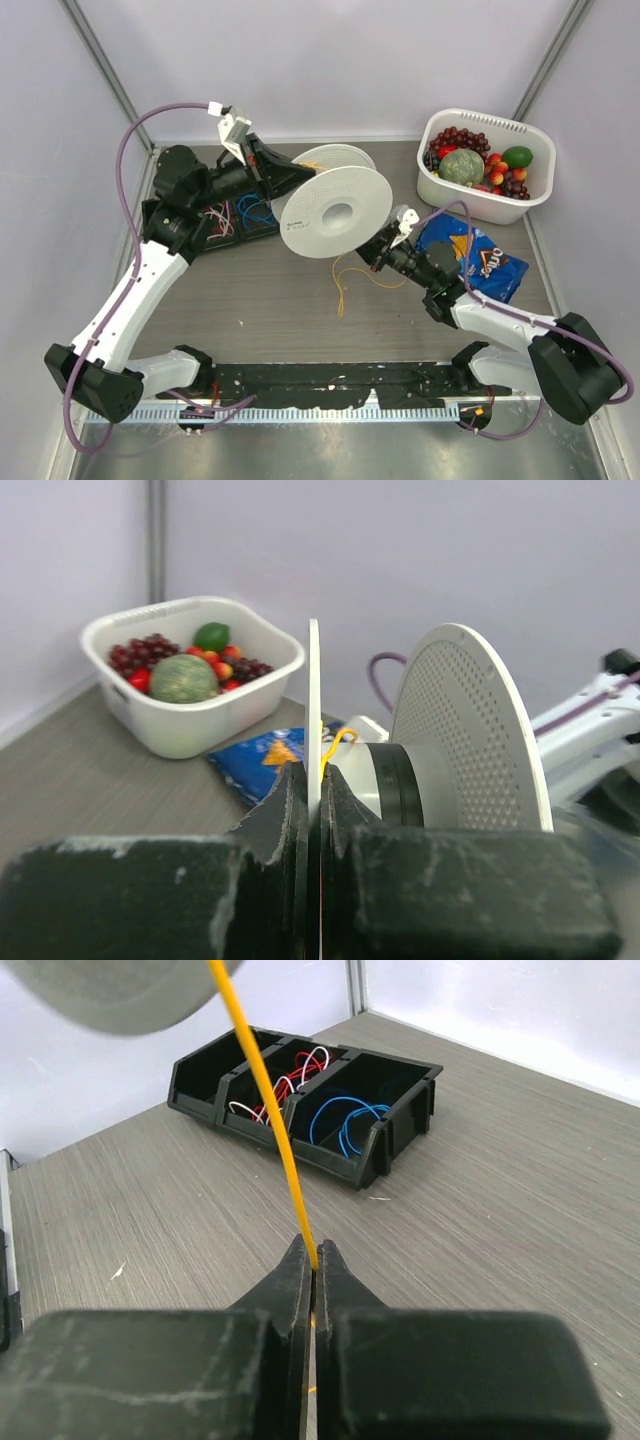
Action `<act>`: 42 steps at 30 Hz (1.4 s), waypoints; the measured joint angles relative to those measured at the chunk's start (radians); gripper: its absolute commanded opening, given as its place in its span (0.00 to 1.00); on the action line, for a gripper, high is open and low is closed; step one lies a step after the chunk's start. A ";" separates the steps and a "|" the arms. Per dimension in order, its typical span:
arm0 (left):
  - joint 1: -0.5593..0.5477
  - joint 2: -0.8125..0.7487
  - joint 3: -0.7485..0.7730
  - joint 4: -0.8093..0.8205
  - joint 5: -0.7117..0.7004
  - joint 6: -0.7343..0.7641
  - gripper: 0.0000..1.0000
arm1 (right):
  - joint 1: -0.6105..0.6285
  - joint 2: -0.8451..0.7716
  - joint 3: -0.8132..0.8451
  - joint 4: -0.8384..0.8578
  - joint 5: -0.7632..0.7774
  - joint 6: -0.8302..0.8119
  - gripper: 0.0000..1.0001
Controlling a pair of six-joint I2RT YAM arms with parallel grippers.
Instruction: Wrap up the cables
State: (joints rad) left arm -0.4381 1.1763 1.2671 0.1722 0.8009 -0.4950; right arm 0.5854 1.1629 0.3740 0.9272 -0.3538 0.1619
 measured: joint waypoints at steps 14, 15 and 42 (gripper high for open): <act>0.067 0.000 0.027 -0.095 -0.032 0.207 0.00 | -0.216 -0.130 0.073 -0.349 -0.098 -0.032 0.01; 0.069 0.001 0.027 -0.095 -0.030 0.207 0.00 | -0.220 -0.134 0.077 -0.361 -0.109 -0.032 0.01; 0.103 0.080 0.318 -0.219 -0.117 0.137 0.00 | -0.236 -0.136 0.300 -0.917 -0.164 -0.346 0.90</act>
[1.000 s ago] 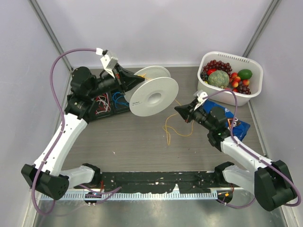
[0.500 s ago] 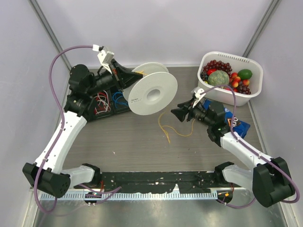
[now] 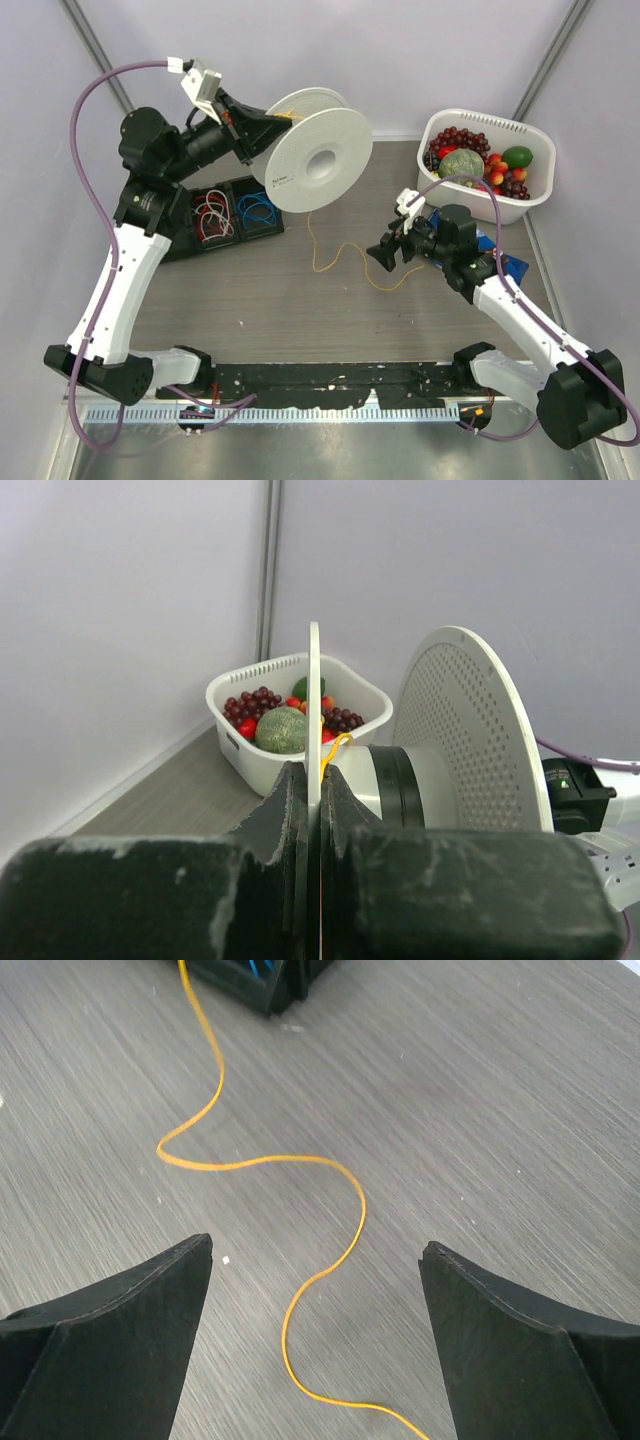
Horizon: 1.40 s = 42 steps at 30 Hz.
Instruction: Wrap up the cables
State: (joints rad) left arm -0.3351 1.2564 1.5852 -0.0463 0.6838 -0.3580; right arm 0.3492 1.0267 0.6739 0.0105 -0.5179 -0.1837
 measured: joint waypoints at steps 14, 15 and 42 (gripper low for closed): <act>0.002 0.110 0.261 -0.104 0.012 -0.100 0.00 | 0.003 -0.063 -0.103 -0.042 -0.158 -0.534 0.91; 0.002 0.111 0.261 -0.109 0.012 -0.110 0.00 | 0.010 -0.040 -0.094 -0.043 -0.173 -0.569 0.90; 0.002 0.105 0.180 -0.223 -0.083 -0.194 0.00 | 0.357 0.326 -0.022 -0.046 0.088 -1.157 0.17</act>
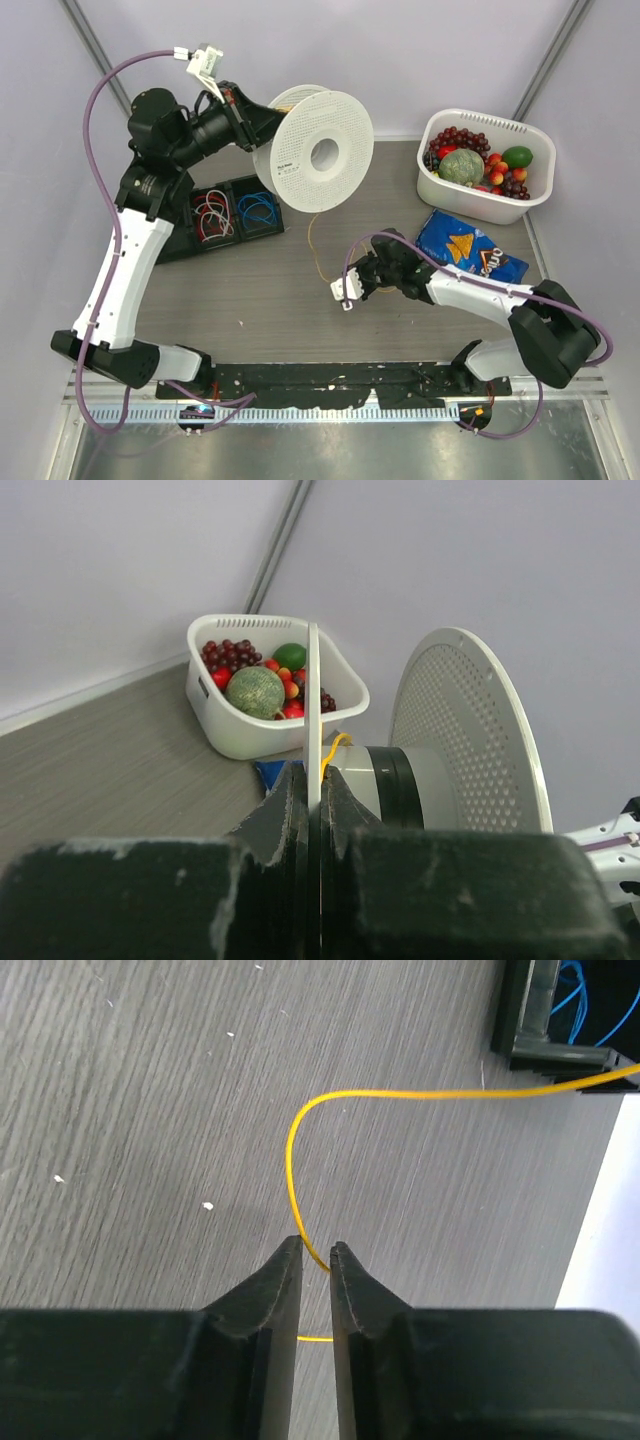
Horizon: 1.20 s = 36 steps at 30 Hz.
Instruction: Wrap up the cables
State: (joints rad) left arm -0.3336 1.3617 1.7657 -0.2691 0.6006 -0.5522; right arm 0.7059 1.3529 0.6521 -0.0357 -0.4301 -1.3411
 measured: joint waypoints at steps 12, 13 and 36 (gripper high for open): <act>0.000 -0.007 -0.021 -0.030 -0.043 -0.040 0.00 | 0.032 0.014 -0.014 -0.024 0.006 -0.137 0.36; 0.000 -0.007 -0.019 -0.036 -0.043 -0.043 0.00 | 0.032 0.030 -0.012 -0.025 0.009 -0.145 0.29; 0.000 0.015 -0.066 -0.230 -0.393 0.157 0.00 | 0.092 -0.392 0.286 -0.285 -0.052 0.240 0.01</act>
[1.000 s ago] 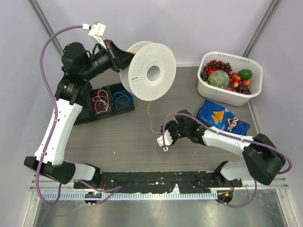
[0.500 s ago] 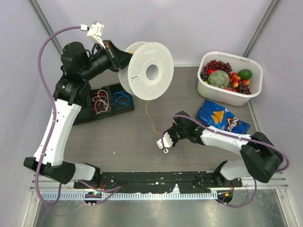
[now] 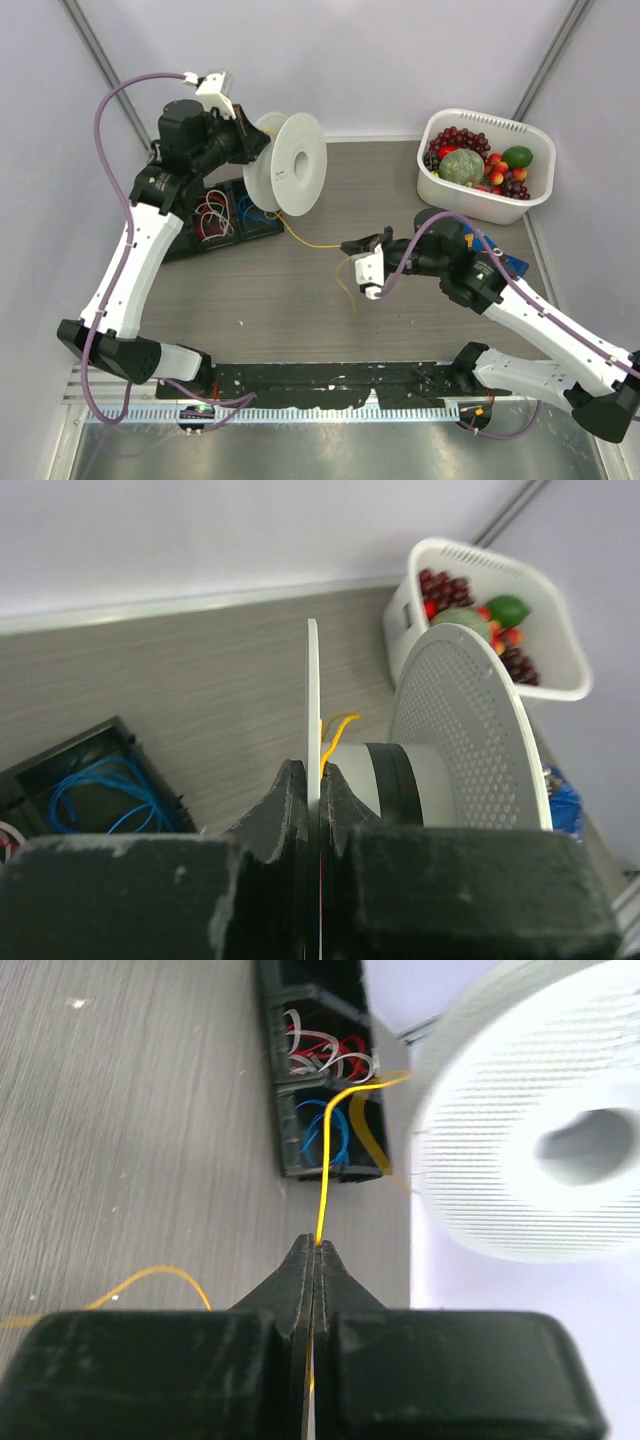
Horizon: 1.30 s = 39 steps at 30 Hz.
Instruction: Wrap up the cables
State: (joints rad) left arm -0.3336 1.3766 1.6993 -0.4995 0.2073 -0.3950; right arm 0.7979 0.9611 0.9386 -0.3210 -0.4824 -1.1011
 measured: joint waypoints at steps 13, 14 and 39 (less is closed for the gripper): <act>-0.010 0.022 -0.185 -0.028 -0.082 0.191 0.00 | 0.001 -0.010 0.206 -0.006 0.017 0.174 0.01; -0.014 0.022 -0.198 -0.029 -0.080 0.203 0.00 | 0.001 -0.008 0.214 0.003 0.021 0.183 0.01; 0.047 -0.226 -0.422 0.018 0.557 0.166 0.00 | -0.447 0.174 0.279 0.148 0.150 0.355 0.01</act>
State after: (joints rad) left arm -0.2867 1.1503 1.2778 -0.4816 0.7647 -0.2287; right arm 0.3511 1.1347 1.2179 -0.1730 -0.3321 -0.7464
